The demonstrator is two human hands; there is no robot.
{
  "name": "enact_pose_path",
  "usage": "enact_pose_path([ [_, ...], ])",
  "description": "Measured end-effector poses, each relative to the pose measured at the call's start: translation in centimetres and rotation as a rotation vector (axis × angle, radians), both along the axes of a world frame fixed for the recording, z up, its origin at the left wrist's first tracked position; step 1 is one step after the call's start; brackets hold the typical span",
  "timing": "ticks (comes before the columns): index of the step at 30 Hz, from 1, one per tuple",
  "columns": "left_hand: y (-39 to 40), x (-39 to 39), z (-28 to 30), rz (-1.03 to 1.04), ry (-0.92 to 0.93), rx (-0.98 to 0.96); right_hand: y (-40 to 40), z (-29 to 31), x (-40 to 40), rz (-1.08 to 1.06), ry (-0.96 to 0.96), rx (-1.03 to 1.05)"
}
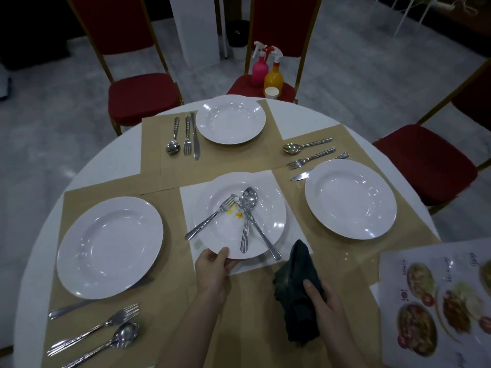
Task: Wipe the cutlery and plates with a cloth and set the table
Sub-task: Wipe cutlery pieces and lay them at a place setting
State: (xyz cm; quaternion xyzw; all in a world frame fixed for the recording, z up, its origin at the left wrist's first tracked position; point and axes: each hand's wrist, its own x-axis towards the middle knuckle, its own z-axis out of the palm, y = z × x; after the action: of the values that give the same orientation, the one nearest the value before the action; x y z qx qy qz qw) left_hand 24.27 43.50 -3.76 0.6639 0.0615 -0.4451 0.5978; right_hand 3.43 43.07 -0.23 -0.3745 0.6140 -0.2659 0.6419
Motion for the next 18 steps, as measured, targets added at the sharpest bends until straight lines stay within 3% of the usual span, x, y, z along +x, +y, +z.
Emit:
enact_pose_path([
  [3,1.9,0.0,0.0,-0.006,-0.426,0.222,0.0,0.3,-0.1,-0.019,0.011,-0.017],
  [6,2.4,-1.6,1.6,-0.16,-0.75,0.147,-0.1,0.6,-0.1,-0.039,0.009,-0.026],
  [8,0.9,-2.7,1.6,-0.399,-0.835,0.126,-0.1,0.9,-0.3,-0.047,-0.001,-0.041],
  [11,-2.6,-3.6,1.1,-0.686,-0.971,0.255,-0.1,1.4,-0.5,-0.055,-0.022,-0.056],
  [14,-5.3,-3.8,0.5,-0.801,-0.951,0.415,0.1,1.5,-1.0,-0.048,-0.035,-0.06],
  [18,-6.3,-3.3,0.0,-0.848,-0.874,0.447,0.6,1.4,-1.6,-0.037,-0.049,-0.047],
])
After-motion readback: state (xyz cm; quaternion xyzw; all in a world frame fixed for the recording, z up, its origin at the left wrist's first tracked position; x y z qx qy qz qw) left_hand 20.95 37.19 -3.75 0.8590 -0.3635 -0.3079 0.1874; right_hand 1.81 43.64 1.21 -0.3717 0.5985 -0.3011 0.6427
